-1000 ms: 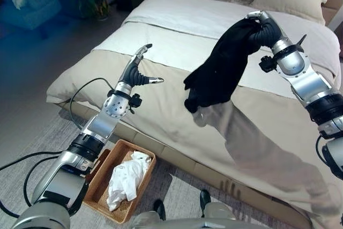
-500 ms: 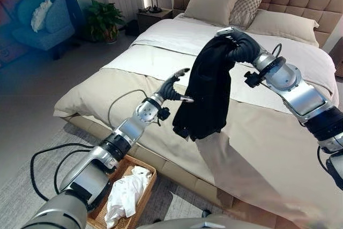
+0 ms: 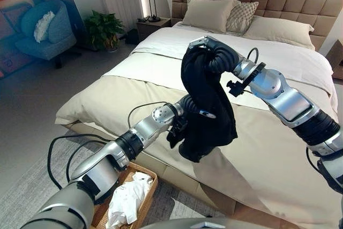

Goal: Pick up clothes into the bucket

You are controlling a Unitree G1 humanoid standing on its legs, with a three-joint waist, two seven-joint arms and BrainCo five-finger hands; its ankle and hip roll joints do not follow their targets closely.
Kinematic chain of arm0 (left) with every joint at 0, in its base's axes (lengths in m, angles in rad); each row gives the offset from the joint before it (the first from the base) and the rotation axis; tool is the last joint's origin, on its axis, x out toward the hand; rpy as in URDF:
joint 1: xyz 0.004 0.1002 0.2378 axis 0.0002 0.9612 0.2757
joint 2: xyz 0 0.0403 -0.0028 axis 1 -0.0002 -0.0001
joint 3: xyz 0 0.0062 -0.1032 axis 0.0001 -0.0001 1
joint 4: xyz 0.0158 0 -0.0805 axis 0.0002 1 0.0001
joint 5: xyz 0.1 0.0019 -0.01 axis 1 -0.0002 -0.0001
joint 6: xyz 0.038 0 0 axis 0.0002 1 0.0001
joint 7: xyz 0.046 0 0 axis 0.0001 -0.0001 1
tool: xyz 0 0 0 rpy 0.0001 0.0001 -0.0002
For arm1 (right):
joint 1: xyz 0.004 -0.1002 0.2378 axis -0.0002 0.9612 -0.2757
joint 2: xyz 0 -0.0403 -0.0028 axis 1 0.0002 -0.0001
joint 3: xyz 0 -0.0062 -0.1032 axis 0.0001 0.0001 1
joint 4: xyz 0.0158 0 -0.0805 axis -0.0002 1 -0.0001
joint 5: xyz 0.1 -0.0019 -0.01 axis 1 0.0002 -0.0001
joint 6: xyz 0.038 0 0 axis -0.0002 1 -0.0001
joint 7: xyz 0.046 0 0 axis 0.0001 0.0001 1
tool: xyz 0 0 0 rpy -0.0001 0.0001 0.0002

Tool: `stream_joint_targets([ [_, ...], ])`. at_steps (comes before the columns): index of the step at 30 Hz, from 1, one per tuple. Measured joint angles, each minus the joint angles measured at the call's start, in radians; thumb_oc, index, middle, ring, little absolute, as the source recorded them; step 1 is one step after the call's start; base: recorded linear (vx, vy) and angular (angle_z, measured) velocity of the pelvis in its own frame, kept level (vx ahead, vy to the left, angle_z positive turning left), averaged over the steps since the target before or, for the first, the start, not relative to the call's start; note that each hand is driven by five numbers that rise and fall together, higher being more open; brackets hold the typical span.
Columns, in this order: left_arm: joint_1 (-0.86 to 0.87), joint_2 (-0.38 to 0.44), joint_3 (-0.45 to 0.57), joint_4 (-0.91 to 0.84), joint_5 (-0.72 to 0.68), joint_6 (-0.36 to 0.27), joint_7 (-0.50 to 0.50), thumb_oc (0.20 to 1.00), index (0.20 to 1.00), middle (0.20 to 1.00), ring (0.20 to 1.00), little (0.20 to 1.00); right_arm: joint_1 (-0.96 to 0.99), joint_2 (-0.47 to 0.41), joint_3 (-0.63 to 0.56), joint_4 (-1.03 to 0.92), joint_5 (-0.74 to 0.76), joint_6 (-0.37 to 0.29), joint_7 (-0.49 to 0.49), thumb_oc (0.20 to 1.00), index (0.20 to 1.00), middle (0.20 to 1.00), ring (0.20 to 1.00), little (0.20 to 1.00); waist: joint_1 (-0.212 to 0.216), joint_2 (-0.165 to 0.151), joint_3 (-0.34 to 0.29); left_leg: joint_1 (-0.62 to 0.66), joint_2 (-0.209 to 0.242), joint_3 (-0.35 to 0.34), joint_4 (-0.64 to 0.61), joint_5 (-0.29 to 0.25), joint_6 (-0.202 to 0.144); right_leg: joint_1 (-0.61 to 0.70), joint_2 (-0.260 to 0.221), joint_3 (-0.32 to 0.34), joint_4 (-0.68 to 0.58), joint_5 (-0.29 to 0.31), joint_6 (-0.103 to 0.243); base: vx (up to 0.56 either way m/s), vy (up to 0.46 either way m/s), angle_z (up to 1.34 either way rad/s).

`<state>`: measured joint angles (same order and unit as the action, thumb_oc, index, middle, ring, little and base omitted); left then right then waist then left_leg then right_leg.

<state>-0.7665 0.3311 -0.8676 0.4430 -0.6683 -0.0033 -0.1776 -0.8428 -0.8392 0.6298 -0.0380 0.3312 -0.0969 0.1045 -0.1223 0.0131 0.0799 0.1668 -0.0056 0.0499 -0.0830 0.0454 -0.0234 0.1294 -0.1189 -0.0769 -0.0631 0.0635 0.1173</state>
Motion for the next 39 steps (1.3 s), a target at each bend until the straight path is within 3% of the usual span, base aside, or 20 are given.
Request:
stream_joint_targets([
  [1, 0.000, 0.000, -0.005, -0.001, -0.017, 0.003, -0.003, 0.909, 0.909, 0.909, 0.909, 0.909, 0.000, 0.000, 0.007, 0.000, 0.006, 0.000, 0.001, 0.200, 0.200, 0.200, 0.200, 0.200, 0.000, 0.000, 0.000, 0.000, 0.000, 0.000, 0.000, 0.000, 0.000, 0.000, 0.000, 0.001, 0.000, 0.000, 0.000, 0.00, 0.000, 0.00],
  [3, 0.001, 0.001, -0.011, -0.007, -0.056, 0.016, -0.005, 0.338, 0.338, 0.338, 0.338, 0.338, 0.002, 0.003, 0.012, 0.000, 0.016, 0.000, 0.003, 0.200, 0.200, 0.200, 0.200, 0.200, 0.000, 0.000, 0.000, 0.000, 0.000, 0.001, 0.000, 0.000, 0.000, -0.001, 0.000, 0.001, 0.001, 0.000, 0.000, 0.00, 0.000, 0.00],
  [4, 0.003, 0.001, -0.012, -0.007, -0.062, 0.016, -0.004, 0.200, 0.200, 0.200, 0.200, 0.200, 0.002, 0.003, 0.012, 0.000, 0.016, 0.000, 0.003, 0.200, 0.200, 0.200, 0.200, 0.200, 0.000, 0.000, 0.000, 0.000, 0.000, 0.000, 0.000, 0.000, 0.000, -0.002, 0.000, 0.001, 0.002, 0.000, 0.000, 0.00, 0.000, 0.00],
  [9, 0.012, 0.000, -0.007, -0.007, -0.062, 0.015, 0.011, 0.200, 0.200, 0.200, 0.200, 0.200, 0.005, 0.001, 0.011, -0.006, 0.016, 0.000, 0.003, 0.200, 0.200, 0.200, 0.200, 0.200, 0.001, 0.001, 0.000, 0.000, 0.000, 0.000, 0.000, 0.000, 0.000, -0.001, 0.000, 0.000, 0.003, 0.000, 0.000, 0.00, 0.000, 0.00],
  [10, 0.029, 0.000, 0.011, -0.007, -0.061, 0.015, 0.013, 0.200, 0.200, 0.200, 0.200, 0.200, 0.012, -0.006, 0.007, -0.019, 0.015, 0.000, 0.003, 0.282, 0.282, 0.282, 0.282, 0.282, 0.001, 0.001, -0.001, 0.000, 0.000, 0.000, 0.000, 0.000, 0.000, -0.002, 0.000, 0.001, 0.003, 0.000, 0.000, 0.00, 0.000, 0.00],
  [11, 0.033, 0.001, 0.013, -0.007, -0.060, 0.015, 0.015, 0.200, 0.200, 0.200, 0.200, 0.200, 0.015, -0.009, 0.005, -0.026, 0.015, 0.000, 0.003, 0.310, 0.310, 0.310, 0.310, 0.310, 0.001, 0.001, -0.001, 0.000, 0.000, 0.000, 0.000, 0.000, 0.000, -0.001, 0.000, 0.001, 0.003, 0.000, 0.000, 0.00, 0.000, 0.00],
  [13, 0.046, 0.011, 0.029, -0.006, -0.051, 0.015, 0.025, 0.200, 0.200, 0.200, 0.200, 0.200, 0.033, -0.015, -0.003, -0.047, 0.013, 0.000, 0.003, 0.200, 0.200, 0.200, 0.200, 0.200, 0.002, 0.001, -0.001, 0.000, 0.000, 0.000, 0.000, 0.000, 0.000, -0.001, 0.000, 0.001, 0.003, -0.001, 0.000, 0.00, 0.000, 0.00],
  [16, 0.056, 0.032, 0.040, -0.013, 0.012, 0.014, 0.024, 0.200, 0.200, 0.200, 0.200, 0.200, 0.100, -0.015, -0.074, -0.069, 0.012, -0.005, 0.008, 0.200, 0.200, 0.200, 0.200, 0.200, 0.011, 0.001, -0.001, 0.000, 0.001, 0.000, 0.001, 0.000, 0.000, -0.001, 0.000, 0.001, 0.003, -0.001, 0.000, 0.00, 0.000, 0.00],
  [21, 0.185, 0.118, 0.190, -0.085, 0.147, -0.010, 0.022, 0.200, 0.200, 0.200, 0.200, 0.200, 0.259, -0.024, -0.232, -0.104, -0.012, -0.008, 0.013, 0.200, 0.200, 0.200, 0.200, 0.200, 0.021, 0.005, 0.000, 0.001, 0.003, 0.001, 0.000, 0.000, 0.000, -0.002, 0.000, 0.002, 0.002, -0.005, -0.001, 0.00, 0.000, 0.00],
  [25, 0.392, 0.223, 0.387, -0.247, 0.240, -0.038, 0.000, 0.200, 0.200, 0.200, 0.200, 0.200, 0.466, -0.012, -0.339, -0.121, -0.045, -0.008, 0.045, 0.200, 0.200, 0.200, 0.200, 0.200, 0.044, 0.011, 0.004, 0.003, 0.007, 0.001, -0.003, -0.003, -0.002, -0.002, 0.003, 0.004, 0.000, -0.012, -0.004, 0.00, 0.000, 0.00],
  [34, 0.628, 0.248, 0.582, -0.408, 0.431, -0.123, -0.019, 0.200, 0.200, 0.200, 0.200, 0.200, 0.680, 0.119, -0.437, -0.134, -0.045, -0.021, 0.083, 0.200, 0.200, 0.200, 0.200, 0.200, 0.086, 0.020, 0.016, 0.014, 0.007, 0.001, -0.004, -0.011, -0.008, 0.014, 0.004, 0.009, -0.012, -0.019, 0.000, 0.00, 0.000, 0.00],
  [35, 0.668, 0.248, 0.616, -0.430, 0.476, -0.139, -0.019, 0.200, 0.200, 0.200, 0.200, 0.200, 0.724, 0.149, -0.436, -0.138, -0.045, -0.020, 0.099, 0.266, 0.266, 0.266, 0.266, 0.266, 0.084, 0.022, 0.022, 0.014, 0.007, 0.001, -0.004, -0.013, -0.007, 0.015, 0.004, 0.009, -0.014, -0.019, 0.000, 0.00, 0.000, 0.00],
  [36, 0.676, 0.248, 0.622, -0.431, 0.494, -0.141, -0.019, 0.200, 0.200, 0.200, 0.200, 0.200, 0.735, 0.161, -0.436, -0.134, -0.045, -0.020, 0.105, 0.511, 0.511, 0.511, 0.511, 0.511, 0.085, 0.023, 0.023, 0.014, 0.007, 0.001, -0.004, -0.013, -0.007, 0.015, 0.004, 0.009, -0.014, -0.019, 0.000, 0.00, 0.000, 0.00],
  [37, 0.693, 0.248, 0.630, -0.428, 0.509, -0.141, -0.018, 0.200, 0.200, 0.200, 0.200, 0.200, 0.752, 0.184, -0.440, -0.118, -0.045, -0.020, 0.107, 1.000, 1.000, 1.000, 1.000, 1.000, 0.085, 0.024, 0.024, 0.014, 0.007, 0.001, -0.004, -0.013, -0.007, 0.016, 0.004, 0.009, -0.015, -0.019, 0.000, 0.00, 0.000, 0.00],
  [39, 0.762, 0.245, 0.711, -0.424, 0.537, -0.142, -0.012, 0.200, 0.200, 0.200, 0.200, 0.200, 0.807, 0.247, -0.498, -0.085, -0.047, -0.021, 0.107, 1.000, 1.000, 1.000, 1.000, 1.000, 0.085, 0.024, 0.027, 0.013, 0.008, 0.001, -0.004, -0.016, -0.008, 0.018, 0.005, 0.008, -0.021, -0.021, 0.003, 0.00, 0.000, 0.00],
])
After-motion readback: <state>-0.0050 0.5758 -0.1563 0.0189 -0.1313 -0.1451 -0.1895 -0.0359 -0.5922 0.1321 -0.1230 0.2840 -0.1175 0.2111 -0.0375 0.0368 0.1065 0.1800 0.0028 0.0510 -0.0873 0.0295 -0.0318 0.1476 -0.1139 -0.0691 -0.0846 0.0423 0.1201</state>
